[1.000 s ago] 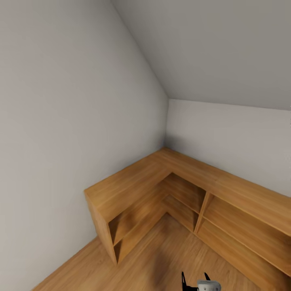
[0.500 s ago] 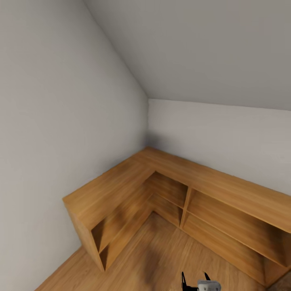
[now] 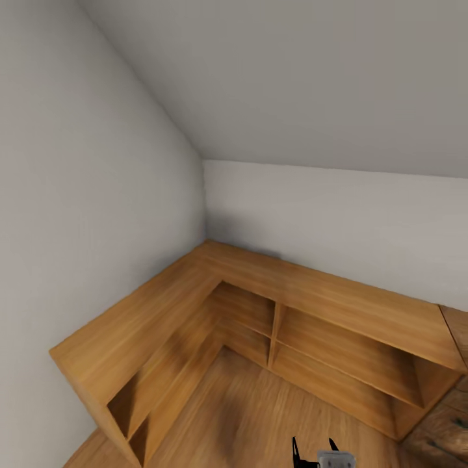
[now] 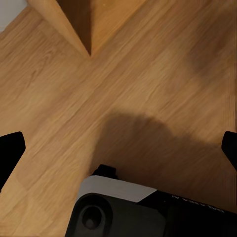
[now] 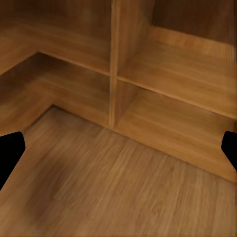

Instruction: In the bedroom, organize the workspace by keeping the computer under the desk, ensuring the monitor is on the desk, placing the keyboard on the desk next to the monitor, placing the mouse on the desk next to the keyboard, moving the folder from the swivel chair onto the desk next to the mouse, stacking the notebook on top of the folder with the pen on top of the notebook, and positioning the swivel chair next to the desk.

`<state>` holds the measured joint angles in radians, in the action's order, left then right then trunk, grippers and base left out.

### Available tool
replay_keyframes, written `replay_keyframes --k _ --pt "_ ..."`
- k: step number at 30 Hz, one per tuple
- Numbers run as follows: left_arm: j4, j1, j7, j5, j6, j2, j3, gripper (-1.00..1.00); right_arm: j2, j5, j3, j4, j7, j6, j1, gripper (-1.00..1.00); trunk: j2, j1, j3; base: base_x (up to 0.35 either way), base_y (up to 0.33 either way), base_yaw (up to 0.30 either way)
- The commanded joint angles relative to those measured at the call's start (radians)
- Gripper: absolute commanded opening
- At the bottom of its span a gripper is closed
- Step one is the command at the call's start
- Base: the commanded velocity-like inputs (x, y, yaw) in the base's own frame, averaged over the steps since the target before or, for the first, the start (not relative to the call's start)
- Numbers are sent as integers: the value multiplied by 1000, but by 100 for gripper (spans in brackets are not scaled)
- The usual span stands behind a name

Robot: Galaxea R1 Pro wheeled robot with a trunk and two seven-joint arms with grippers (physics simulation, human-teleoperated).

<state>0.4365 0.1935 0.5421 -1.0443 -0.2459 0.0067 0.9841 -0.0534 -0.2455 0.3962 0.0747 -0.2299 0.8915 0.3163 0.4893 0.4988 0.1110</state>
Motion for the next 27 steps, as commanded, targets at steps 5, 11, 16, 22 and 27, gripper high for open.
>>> replay_keyframes --k 5,11,16,22,27 --pt "1 1 5 -10 -7 1 8 100 -1 -6 9 -1 -3 3 1 100 2 1 2 320 0 -300" --pt "1 1 6 -11 -7 1 7 100 0 -5 9 -1 -3 -2 1 100 2 1 2 144 0 -300" --pt "1 1 6 -12 -7 1 7 100 0 -6 9 -1 -3 -2 1 100 2 1 2 16 0 -300" --pt "1 1 5 -12 -7 0 8 100 0 -6 9 -1 -3 -2 1 100 2 1 2 26 9 -300" --pt "1 1 4 -12 -7 0 8 100 0 -5 9 -1 -3 -2 1 100 2 1 2 223 102 -300"
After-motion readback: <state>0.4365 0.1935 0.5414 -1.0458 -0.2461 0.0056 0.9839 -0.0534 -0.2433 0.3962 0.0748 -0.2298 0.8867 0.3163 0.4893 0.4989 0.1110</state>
